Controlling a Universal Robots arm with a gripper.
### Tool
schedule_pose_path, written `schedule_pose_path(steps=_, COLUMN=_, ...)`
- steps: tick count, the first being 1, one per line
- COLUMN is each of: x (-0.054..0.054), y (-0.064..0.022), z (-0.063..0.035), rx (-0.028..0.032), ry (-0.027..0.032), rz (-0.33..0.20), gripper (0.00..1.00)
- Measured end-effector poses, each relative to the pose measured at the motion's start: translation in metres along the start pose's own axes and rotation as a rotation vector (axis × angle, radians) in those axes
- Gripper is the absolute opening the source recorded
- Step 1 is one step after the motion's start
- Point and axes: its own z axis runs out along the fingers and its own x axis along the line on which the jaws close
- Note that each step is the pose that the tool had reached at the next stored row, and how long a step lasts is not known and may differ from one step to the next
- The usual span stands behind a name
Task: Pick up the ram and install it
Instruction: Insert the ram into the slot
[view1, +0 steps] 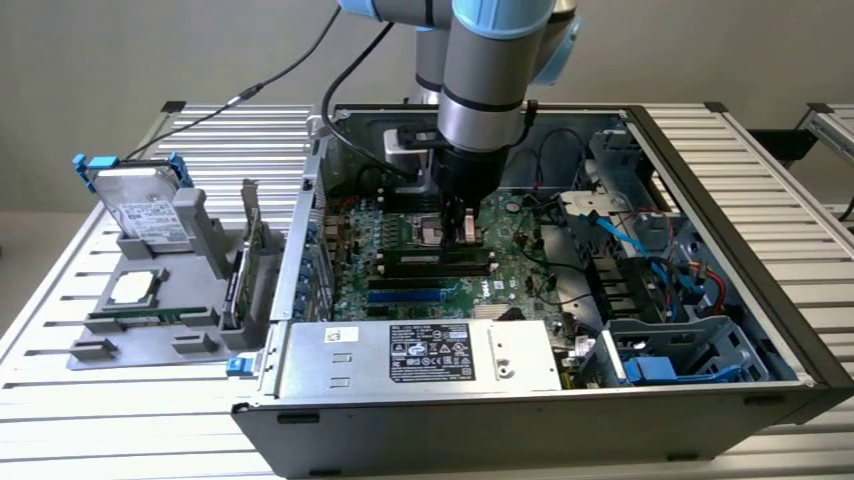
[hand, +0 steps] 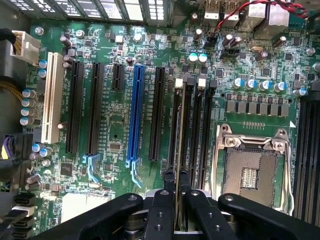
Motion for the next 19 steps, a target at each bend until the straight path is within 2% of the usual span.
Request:
schedule_pose_path(steps=4, x=0.0000, y=0.0000, z=0.0007, rx=-0.0005, ry=0.0060, rz=0.000, gripper=0.13)
schedule_pose_path(steps=10, x=0.0000, y=-0.0001, z=0.0018, rx=-0.0009, ry=0.0111, rz=0.001, gripper=0.13)
schedule_pose_path(steps=19, x=-0.0003, y=-0.0003, z=0.0034, rx=-0.0009, ry=0.0140, rz=0.002, gripper=0.13)
